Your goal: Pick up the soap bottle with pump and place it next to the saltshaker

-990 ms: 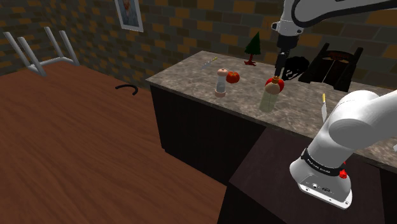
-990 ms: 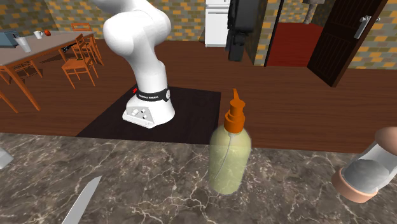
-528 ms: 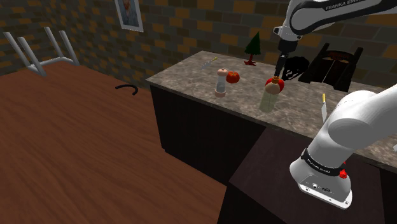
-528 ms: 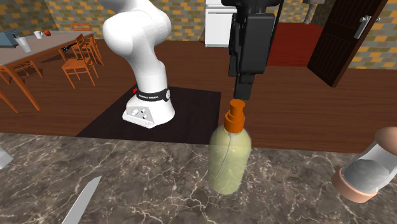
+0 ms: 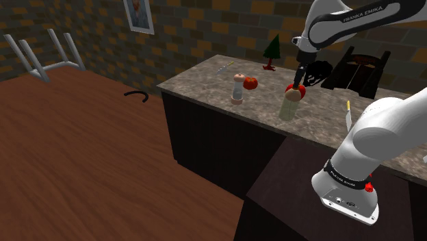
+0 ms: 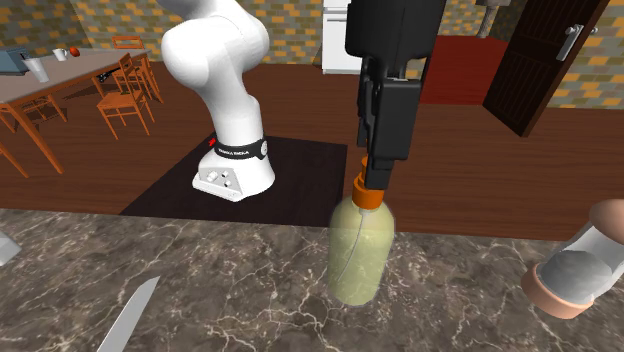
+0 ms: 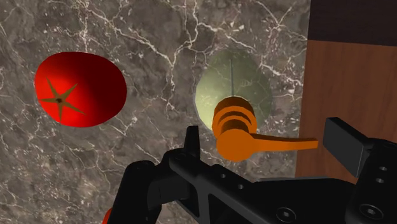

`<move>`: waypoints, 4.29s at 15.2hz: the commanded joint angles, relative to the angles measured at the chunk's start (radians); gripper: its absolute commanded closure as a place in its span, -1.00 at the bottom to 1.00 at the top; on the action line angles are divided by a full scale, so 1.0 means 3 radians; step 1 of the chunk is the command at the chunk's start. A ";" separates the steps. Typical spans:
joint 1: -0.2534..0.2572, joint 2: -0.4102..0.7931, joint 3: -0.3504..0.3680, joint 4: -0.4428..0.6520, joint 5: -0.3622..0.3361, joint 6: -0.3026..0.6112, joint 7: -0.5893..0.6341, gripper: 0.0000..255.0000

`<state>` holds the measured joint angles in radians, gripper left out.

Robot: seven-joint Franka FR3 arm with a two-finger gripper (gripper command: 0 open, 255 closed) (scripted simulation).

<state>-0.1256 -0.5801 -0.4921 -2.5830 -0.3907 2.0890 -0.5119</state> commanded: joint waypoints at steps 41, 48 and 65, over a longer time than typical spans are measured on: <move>0.0068 -0.0173 0.0268 0.0971 0.0219 -0.1141 -0.0118 1.00; 0.0093 -0.0128 0.0320 0.1311 0.0272 -0.1435 -0.0159 1.00; 0.0155 0.0126 0.0395 0.2266 0.0386 -0.2137 -0.0282 1.00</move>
<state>-0.0803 -0.5474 -0.3747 -1.9195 -0.2769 1.4592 -0.5950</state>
